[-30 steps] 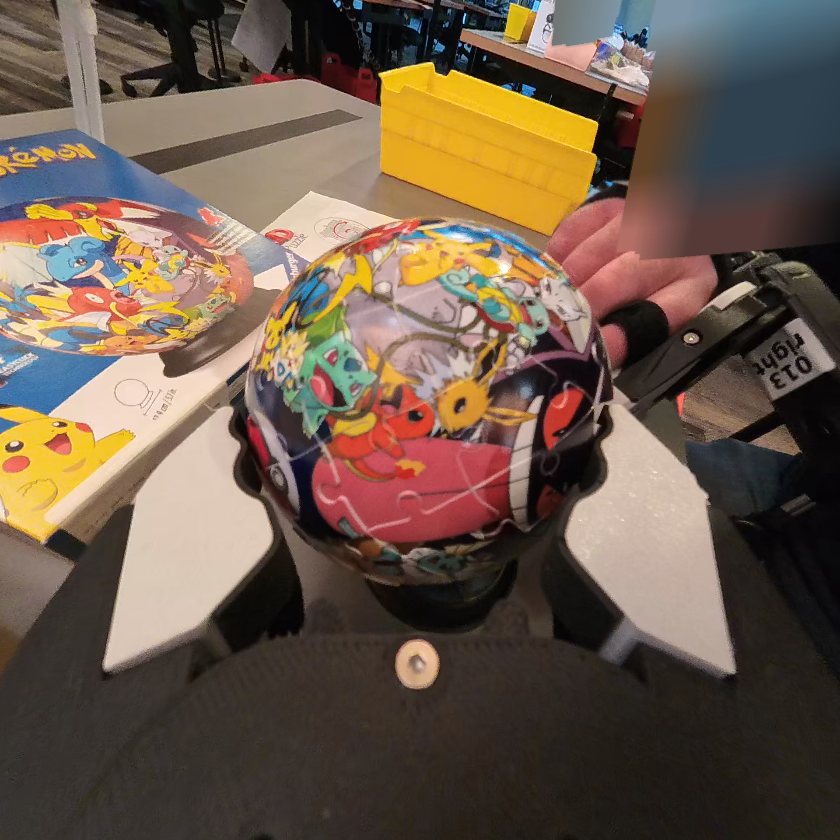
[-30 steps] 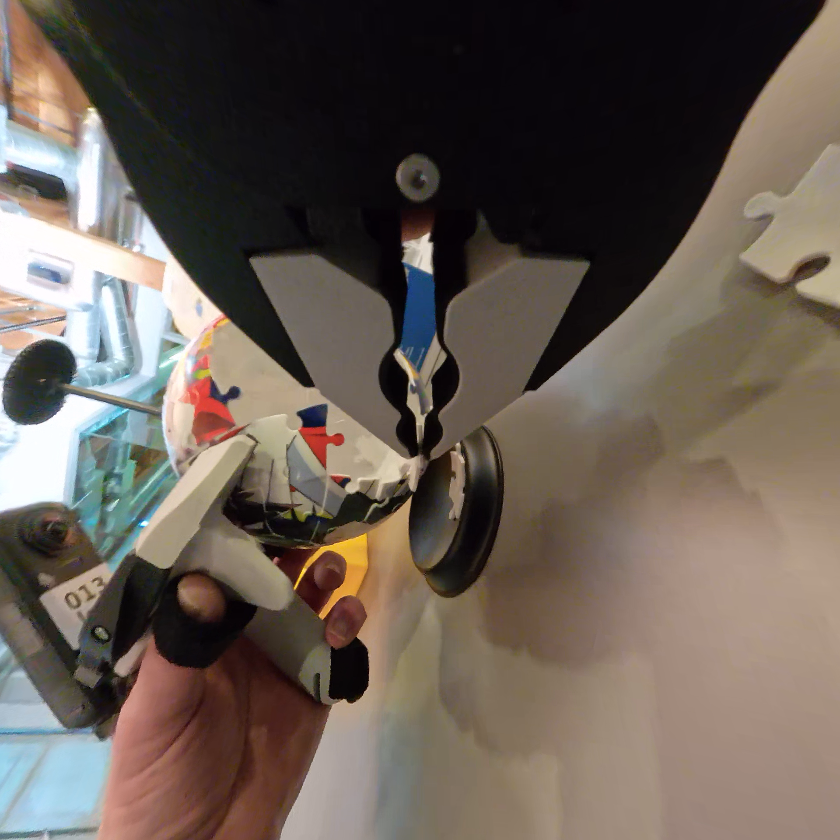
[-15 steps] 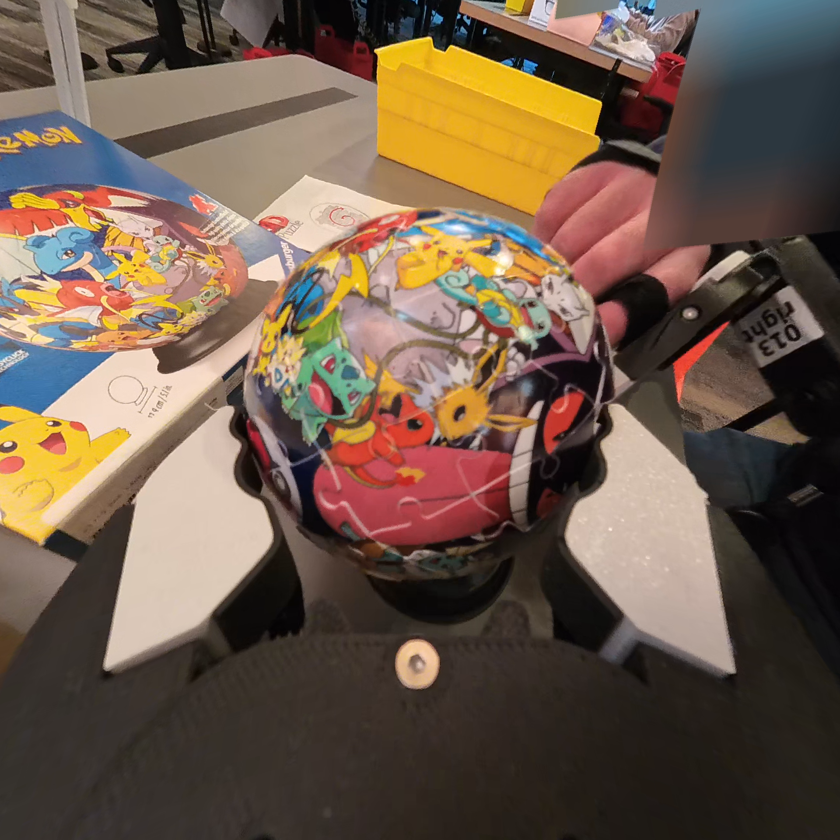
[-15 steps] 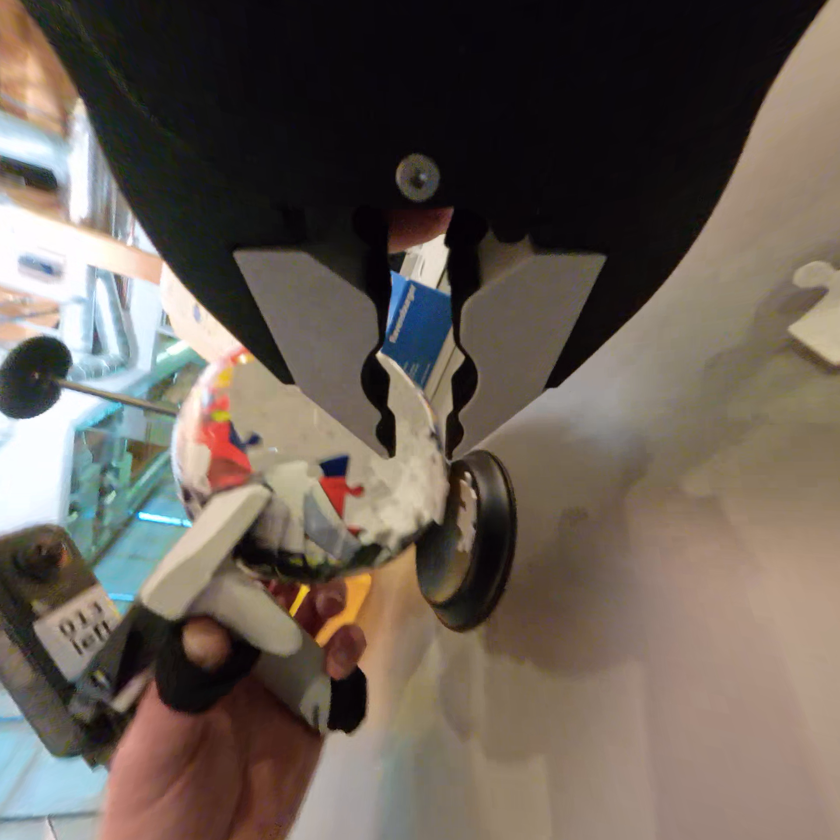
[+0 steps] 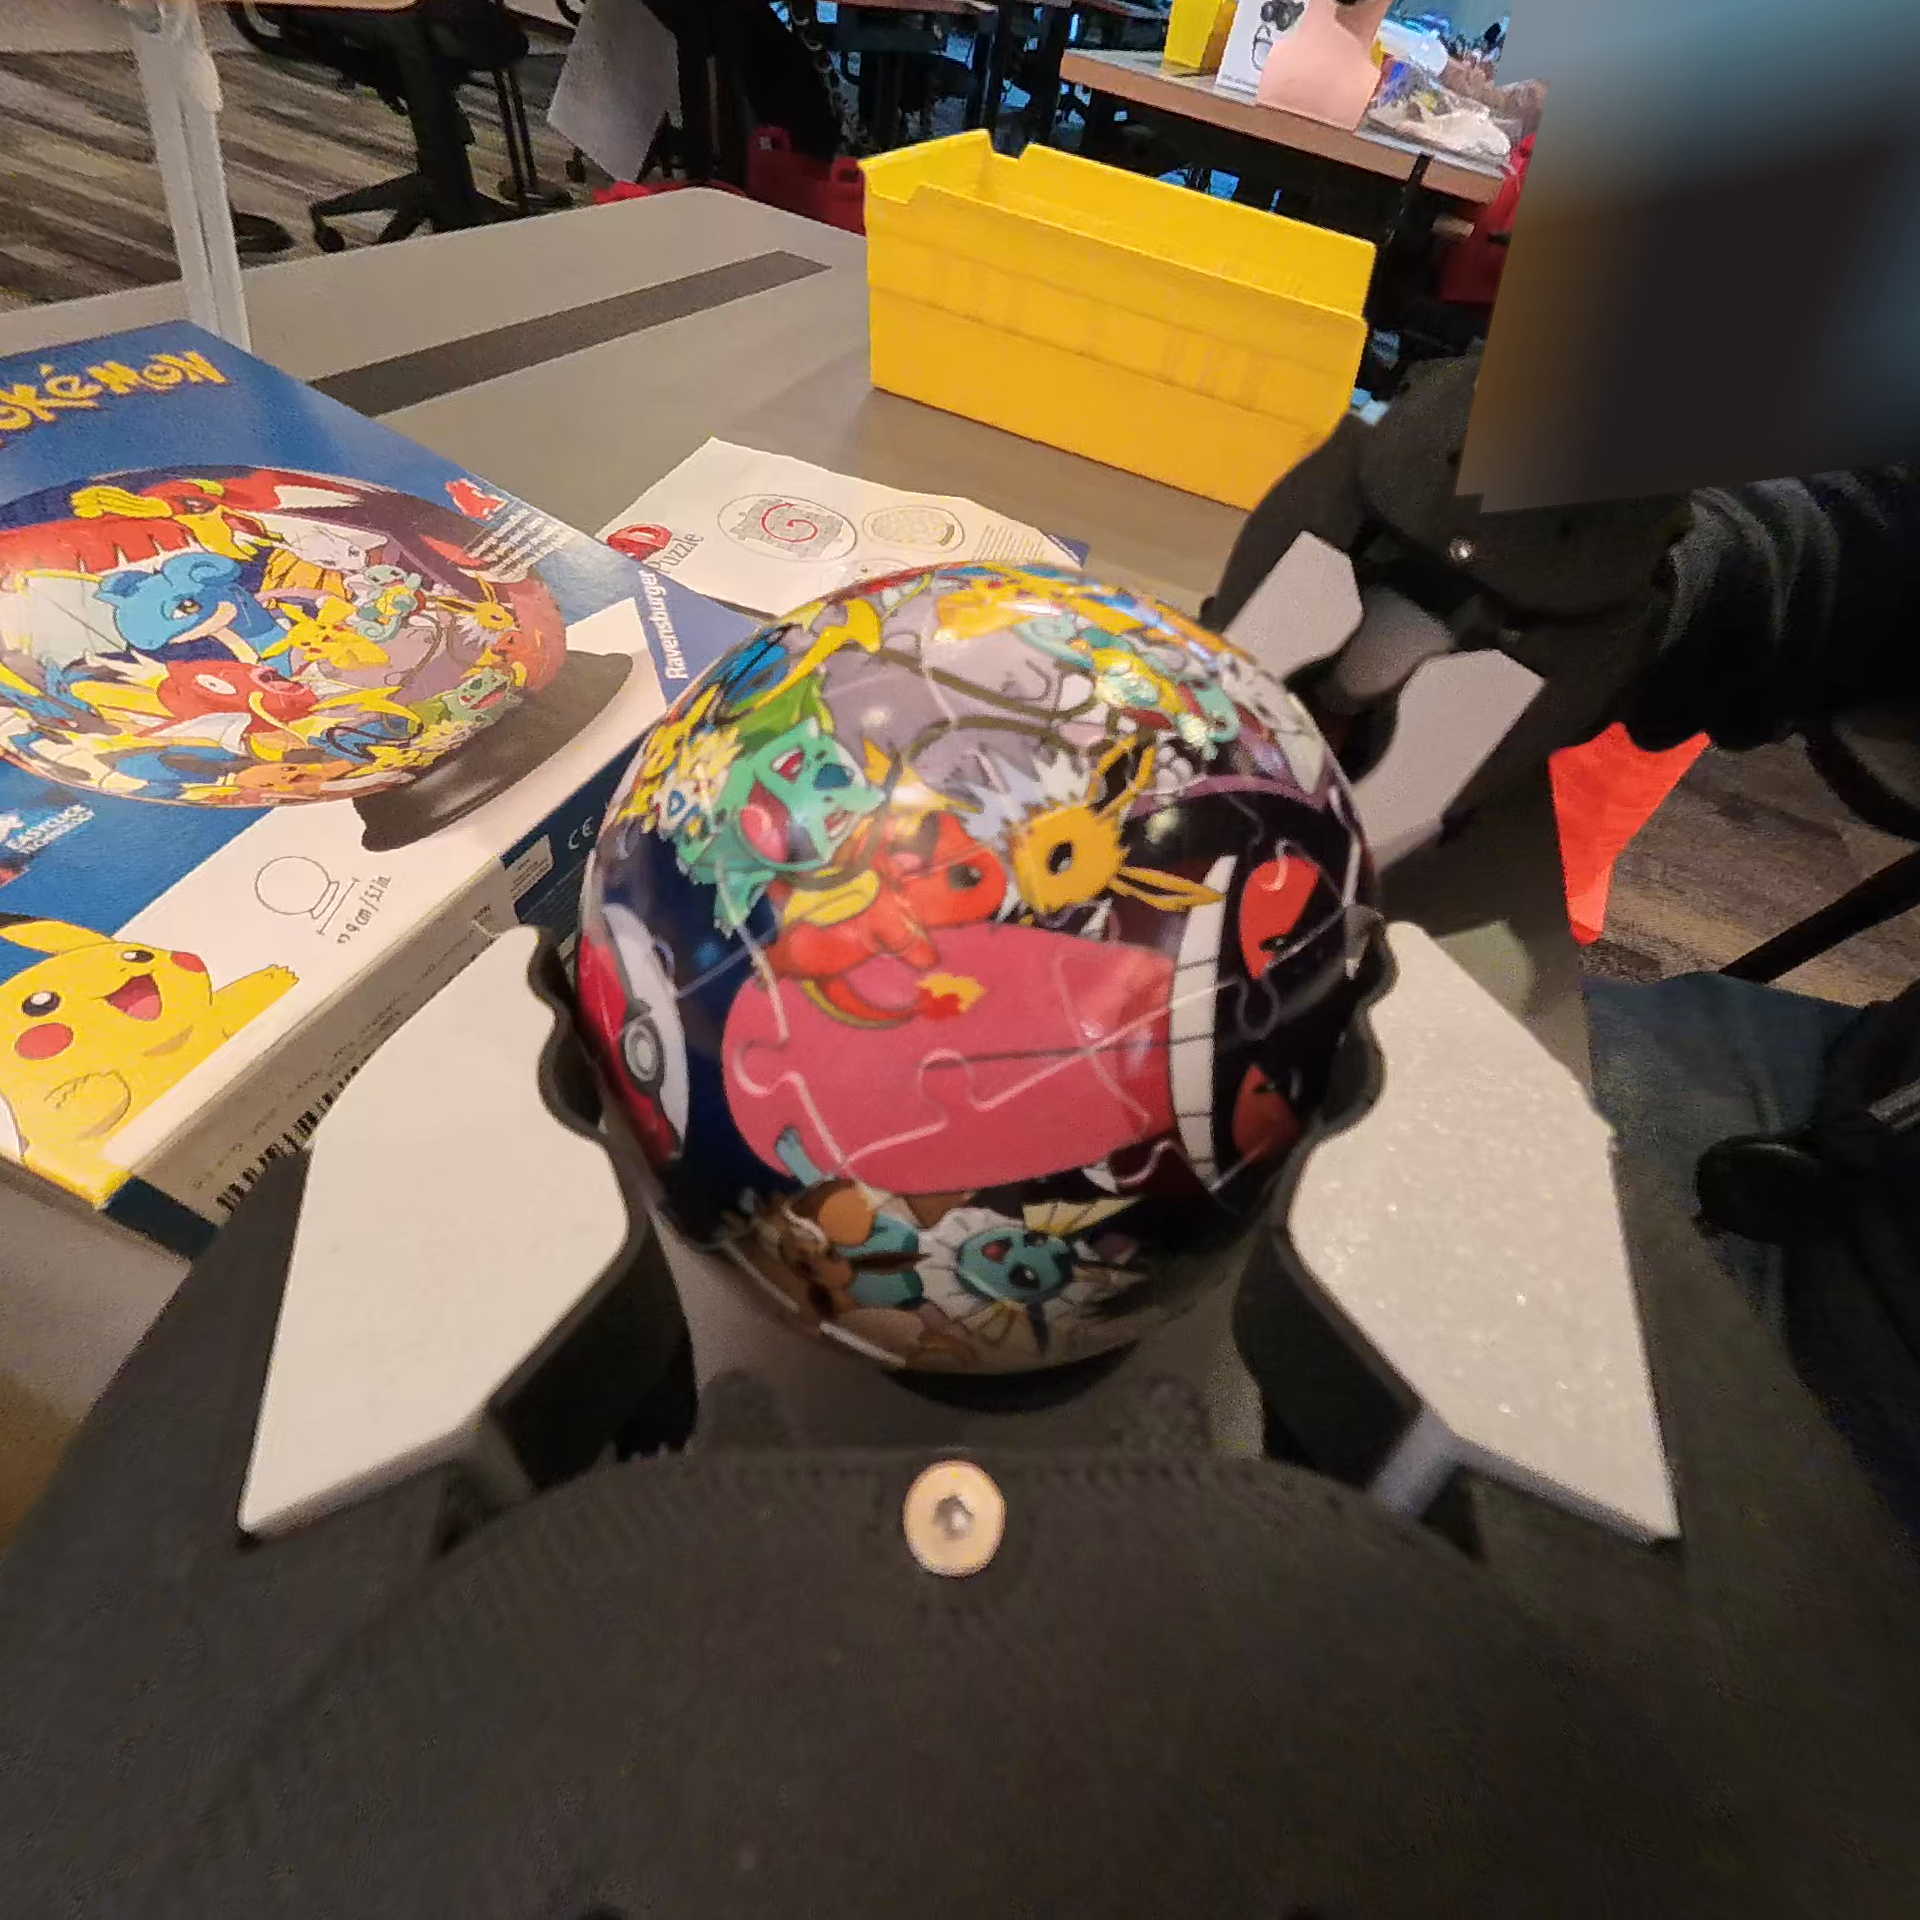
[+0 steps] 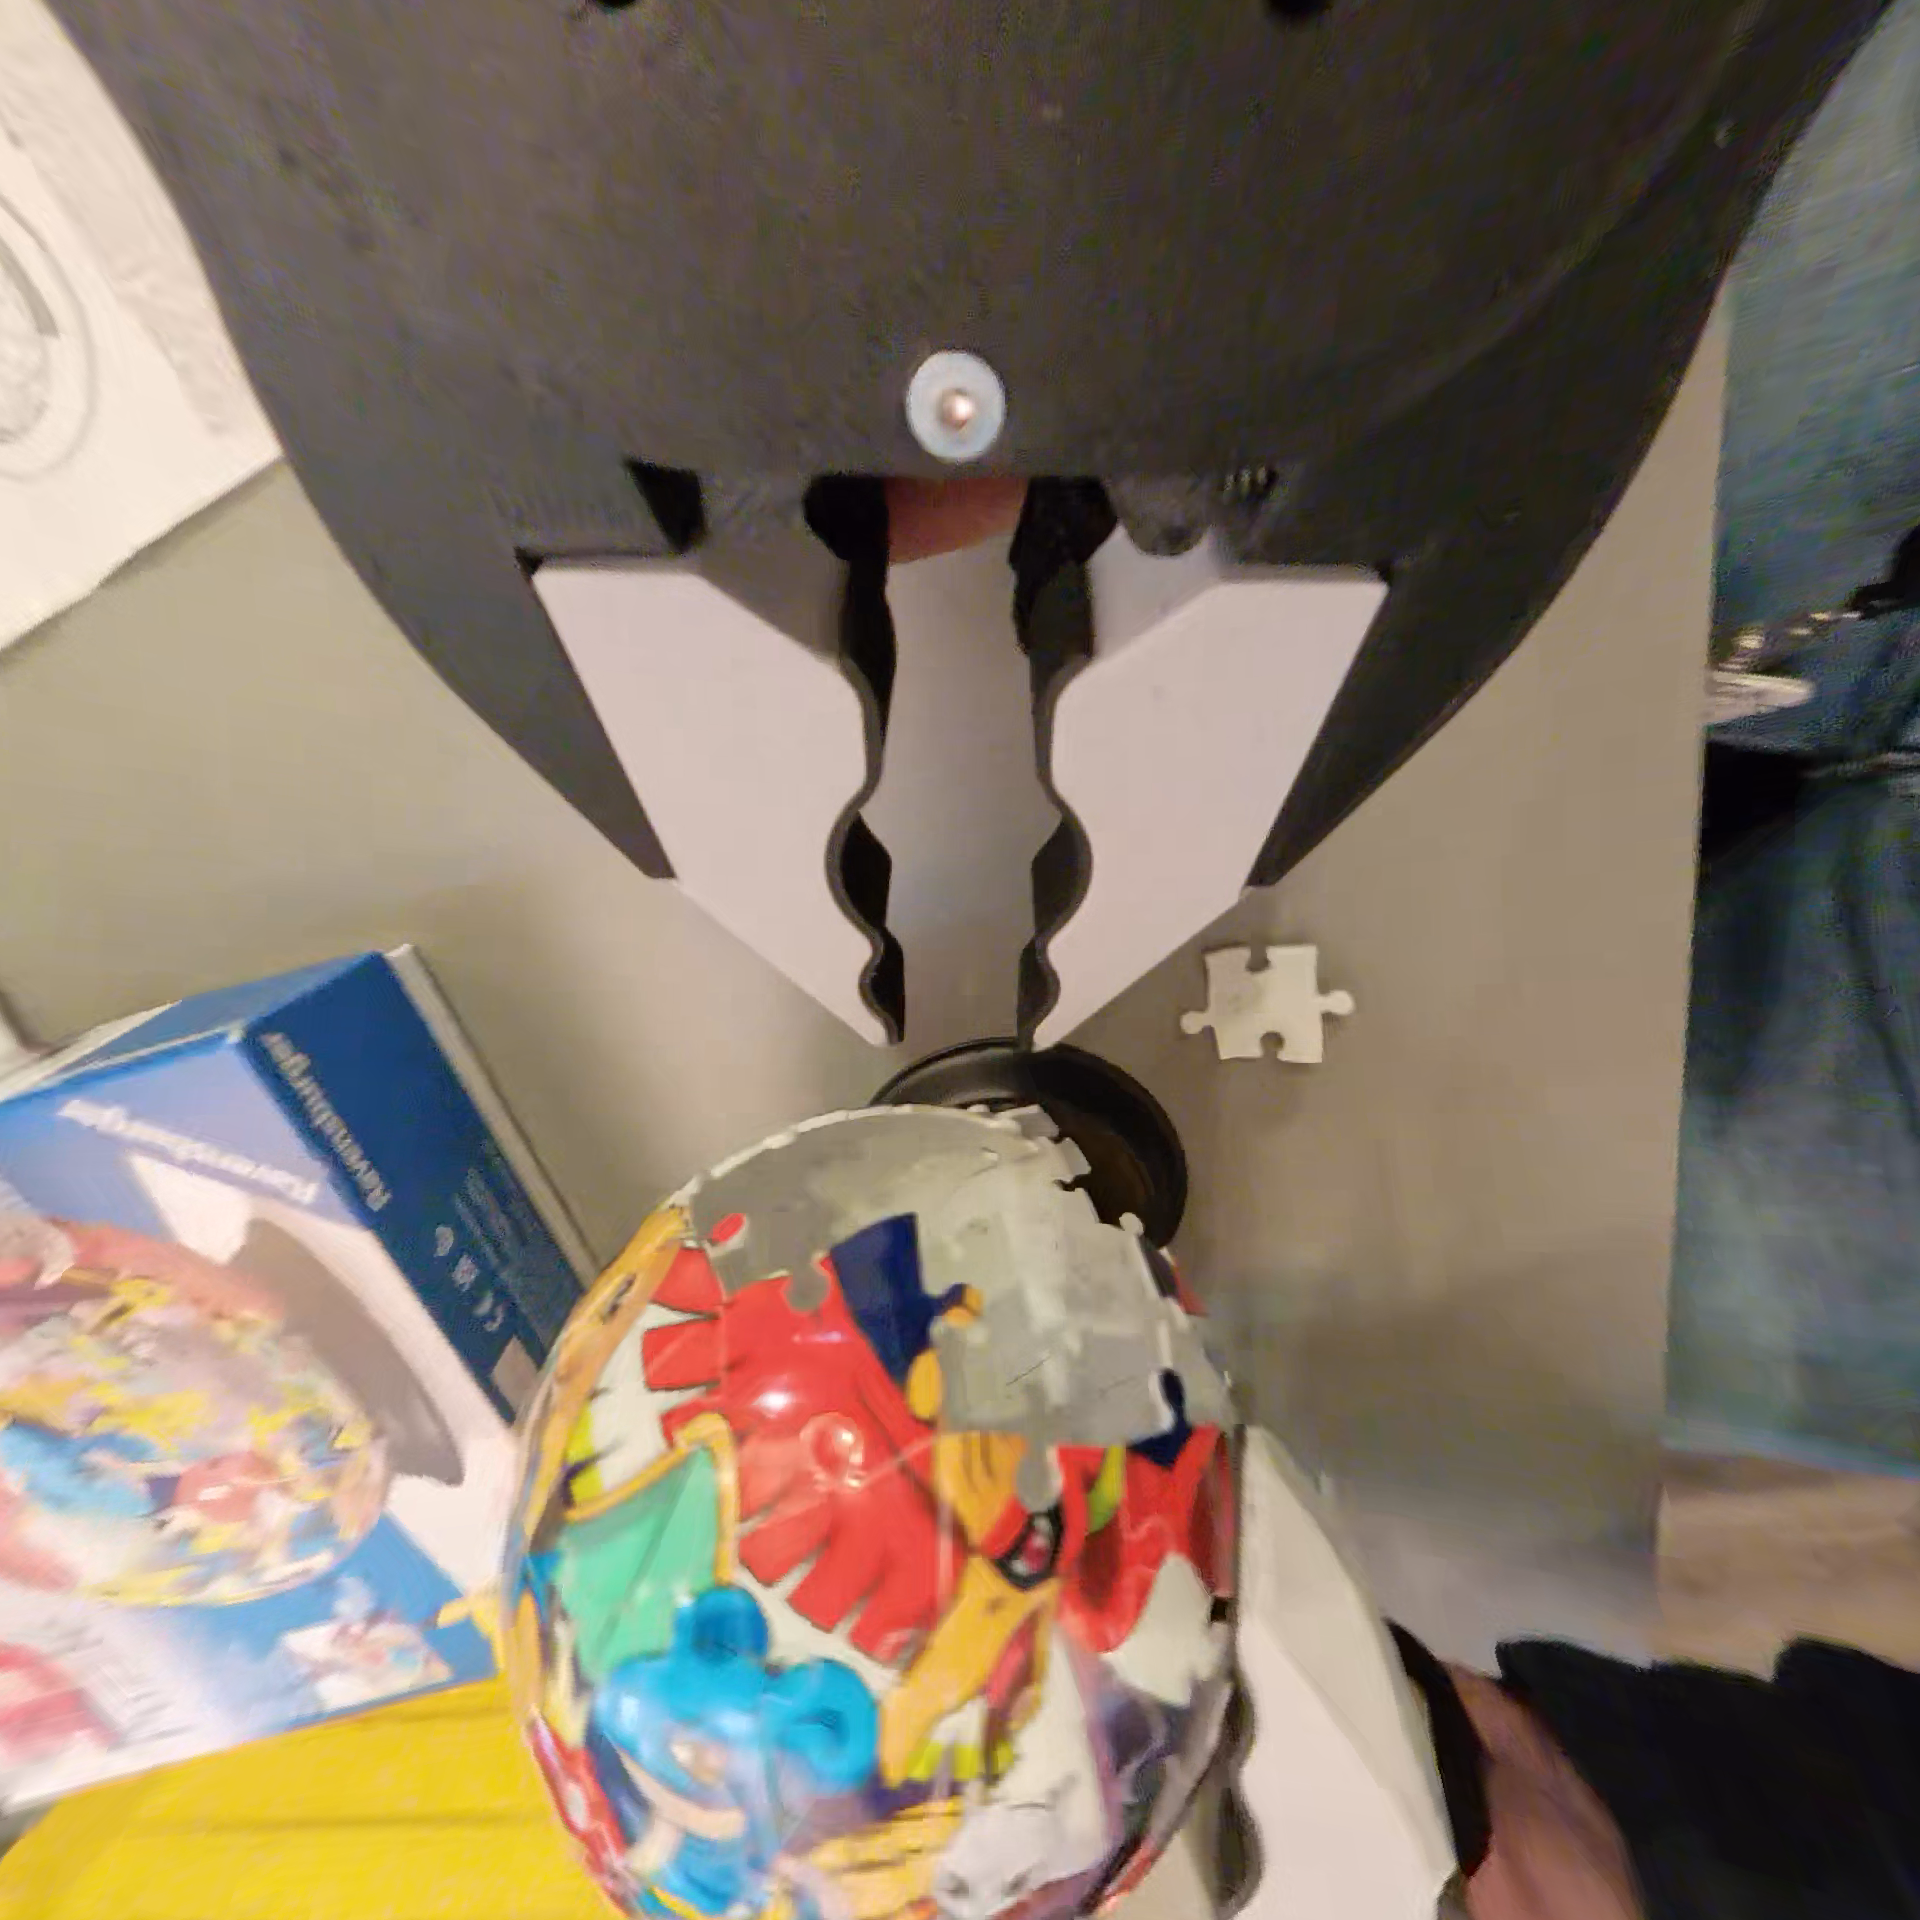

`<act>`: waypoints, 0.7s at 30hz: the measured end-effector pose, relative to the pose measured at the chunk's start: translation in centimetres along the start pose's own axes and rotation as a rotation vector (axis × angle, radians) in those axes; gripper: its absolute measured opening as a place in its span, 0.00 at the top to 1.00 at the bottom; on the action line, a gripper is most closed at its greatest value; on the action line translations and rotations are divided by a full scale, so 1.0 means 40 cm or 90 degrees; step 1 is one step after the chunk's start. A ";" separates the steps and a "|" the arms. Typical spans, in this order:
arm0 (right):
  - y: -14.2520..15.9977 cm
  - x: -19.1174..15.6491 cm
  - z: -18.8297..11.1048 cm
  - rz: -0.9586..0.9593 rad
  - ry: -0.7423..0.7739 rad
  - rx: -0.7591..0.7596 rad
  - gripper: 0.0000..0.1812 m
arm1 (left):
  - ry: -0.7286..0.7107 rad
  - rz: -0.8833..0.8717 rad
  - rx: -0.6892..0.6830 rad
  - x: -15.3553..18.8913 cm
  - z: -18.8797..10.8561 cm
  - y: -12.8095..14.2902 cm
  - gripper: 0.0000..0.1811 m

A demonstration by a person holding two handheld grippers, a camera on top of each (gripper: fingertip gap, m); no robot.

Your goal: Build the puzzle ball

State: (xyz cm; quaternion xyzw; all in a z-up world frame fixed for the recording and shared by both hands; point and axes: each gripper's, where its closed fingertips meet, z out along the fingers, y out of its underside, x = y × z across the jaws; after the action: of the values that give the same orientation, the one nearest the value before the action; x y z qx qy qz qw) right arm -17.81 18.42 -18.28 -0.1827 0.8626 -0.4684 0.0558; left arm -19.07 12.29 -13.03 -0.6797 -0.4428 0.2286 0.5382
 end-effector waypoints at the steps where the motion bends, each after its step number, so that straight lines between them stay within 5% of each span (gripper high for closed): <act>1: 0.002 -0.002 0.002 0.033 -0.019 0.002 0.89 | -0.002 0.009 -0.003 0.001 -0.001 0.002 0.25; 8: 0.017 -0.014 0.051 0.132 -0.062 0.004 0.88 | -0.022 0.046 0.000 0.001 -0.002 0.005 0.25; 13: -0.002 -0.053 0.065 0.038 -0.072 0.020 0.94 | -0.038 0.063 -0.002 -0.002 -0.005 0.009 0.25; 17: -0.012 -0.104 0.072 -0.098 -0.098 0.033 0.70 | -0.045 0.071 -0.006 -0.001 -0.004 0.009 0.25; 21: 0.015 -0.116 0.103 -0.269 -0.064 -0.015 0.58 | -0.041 0.068 -0.008 -0.002 -0.006 0.011 0.25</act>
State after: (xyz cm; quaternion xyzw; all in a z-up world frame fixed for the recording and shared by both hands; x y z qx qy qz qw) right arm -12.58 17.19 -21.42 -0.3835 0.8064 -0.4502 -0.0030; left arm -18.78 12.09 -13.39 -0.6981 -0.4240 0.2761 0.5066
